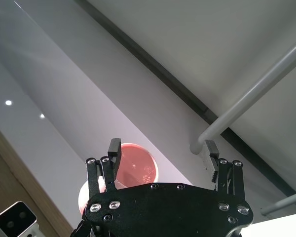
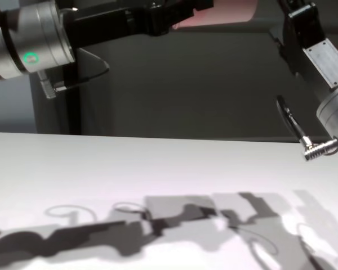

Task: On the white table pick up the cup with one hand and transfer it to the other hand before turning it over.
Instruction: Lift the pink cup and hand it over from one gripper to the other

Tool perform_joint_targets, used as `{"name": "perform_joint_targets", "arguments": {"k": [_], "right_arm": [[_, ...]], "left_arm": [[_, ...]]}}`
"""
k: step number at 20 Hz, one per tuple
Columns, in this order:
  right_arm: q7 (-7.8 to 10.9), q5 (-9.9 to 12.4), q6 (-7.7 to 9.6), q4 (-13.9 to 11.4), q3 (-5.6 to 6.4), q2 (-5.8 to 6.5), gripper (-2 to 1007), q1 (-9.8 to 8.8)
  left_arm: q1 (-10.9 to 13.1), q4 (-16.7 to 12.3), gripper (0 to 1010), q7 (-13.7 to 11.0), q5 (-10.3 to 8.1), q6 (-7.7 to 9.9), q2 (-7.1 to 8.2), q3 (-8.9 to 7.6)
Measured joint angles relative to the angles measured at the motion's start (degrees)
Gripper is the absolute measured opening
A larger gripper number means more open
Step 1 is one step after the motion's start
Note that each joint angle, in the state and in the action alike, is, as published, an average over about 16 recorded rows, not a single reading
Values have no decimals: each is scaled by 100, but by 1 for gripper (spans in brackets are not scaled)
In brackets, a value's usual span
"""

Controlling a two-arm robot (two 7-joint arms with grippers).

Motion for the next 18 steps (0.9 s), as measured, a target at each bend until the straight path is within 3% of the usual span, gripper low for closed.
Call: {"name": "perform_joint_targets", "arguments": {"k": [8, 18], "right_arm": [[9, 16, -15, 0, -45, 25, 1002, 18], [136, 169, -65, -15, -12, 37, 1002, -19]], "left_arm": [[0, 0, 48, 0, 0, 0, 0, 0], [0, 0, 48, 0, 0, 0, 0, 0]]}}
